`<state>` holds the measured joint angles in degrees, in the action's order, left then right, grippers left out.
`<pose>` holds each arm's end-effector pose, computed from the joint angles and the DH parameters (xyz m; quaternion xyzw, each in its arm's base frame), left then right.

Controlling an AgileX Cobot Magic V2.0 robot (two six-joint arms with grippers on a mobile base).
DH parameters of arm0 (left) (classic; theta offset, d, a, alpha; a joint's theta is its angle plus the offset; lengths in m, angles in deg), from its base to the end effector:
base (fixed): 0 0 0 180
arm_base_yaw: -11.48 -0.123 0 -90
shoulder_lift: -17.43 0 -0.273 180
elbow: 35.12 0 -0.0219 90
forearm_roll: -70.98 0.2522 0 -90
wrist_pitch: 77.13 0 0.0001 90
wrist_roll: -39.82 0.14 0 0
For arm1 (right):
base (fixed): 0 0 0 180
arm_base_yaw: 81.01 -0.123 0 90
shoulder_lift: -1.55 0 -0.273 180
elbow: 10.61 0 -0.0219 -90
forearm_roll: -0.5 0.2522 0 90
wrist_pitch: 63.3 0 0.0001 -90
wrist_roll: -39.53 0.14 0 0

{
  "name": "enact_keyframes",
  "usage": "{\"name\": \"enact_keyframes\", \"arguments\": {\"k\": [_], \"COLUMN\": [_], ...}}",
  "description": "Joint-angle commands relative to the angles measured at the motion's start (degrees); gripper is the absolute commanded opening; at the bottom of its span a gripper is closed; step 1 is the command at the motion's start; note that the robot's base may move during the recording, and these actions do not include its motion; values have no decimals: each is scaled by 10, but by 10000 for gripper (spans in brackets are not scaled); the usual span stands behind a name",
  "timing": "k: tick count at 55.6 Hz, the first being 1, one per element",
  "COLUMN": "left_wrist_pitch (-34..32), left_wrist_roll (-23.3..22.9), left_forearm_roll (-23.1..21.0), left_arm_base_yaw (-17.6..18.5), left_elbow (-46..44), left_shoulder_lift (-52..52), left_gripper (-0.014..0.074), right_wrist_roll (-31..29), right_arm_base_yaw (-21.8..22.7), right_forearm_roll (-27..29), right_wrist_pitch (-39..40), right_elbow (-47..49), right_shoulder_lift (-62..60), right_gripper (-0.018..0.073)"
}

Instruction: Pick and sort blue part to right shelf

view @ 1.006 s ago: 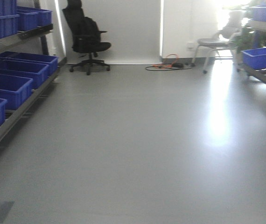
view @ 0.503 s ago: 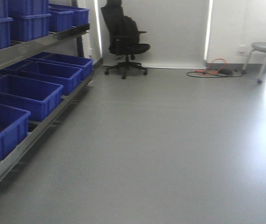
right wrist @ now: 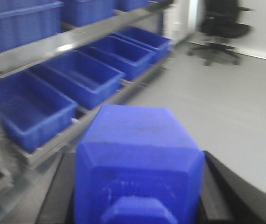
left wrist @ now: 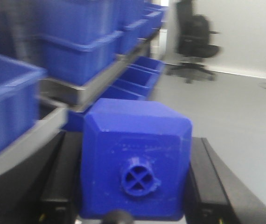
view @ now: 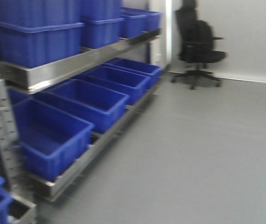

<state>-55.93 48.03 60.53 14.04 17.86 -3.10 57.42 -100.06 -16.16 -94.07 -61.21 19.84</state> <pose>0.1187 -0.0145 0.3005 0.0288 0.7330 -0.0484 0.6778 0.1060 0.0149 0.2992 -0.0550 0.7556 0.0723 0.6488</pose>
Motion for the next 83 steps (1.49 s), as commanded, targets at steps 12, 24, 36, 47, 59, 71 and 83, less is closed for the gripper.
{"name": "enact_keyframes", "arguments": {"k": [12,24,36,47,59,71,83], "left_wrist_pitch": [-53,-53,-53,-53,-53,-53,-53], "left_wrist_roll": [-1,-1,-1,-1,-1,-1,-1], "left_forearm_roll": [-6,-6,-6,-6,-6,-6,-6], "left_arm_base_yaw": [3,3,3,3,3,3,3], "left_elbow": [-17,-17,-17,-17,-17,-17,-17], "left_shoulder_lift": [-6,-6,-6,-6,-6,-6,-6], "left_gripper": [230,230,230,230,230,230,230], "right_wrist_roll": [-4,-4,-4,-4,-4,-4,-4], "right_arm_base_yaw": [3,3,3,3,3,3,3], "right_forearm_roll": [-15,-15,-15,-15,-15,-15,-15], "right_wrist_pitch": [52,52,52,52,52,52,52], "right_elbow": [16,16,16,16,16,16,16], "right_shoulder_lift": [6,6,6,6,6,6,6], "right_gripper": [165,165,165,165,165,165,165]}}
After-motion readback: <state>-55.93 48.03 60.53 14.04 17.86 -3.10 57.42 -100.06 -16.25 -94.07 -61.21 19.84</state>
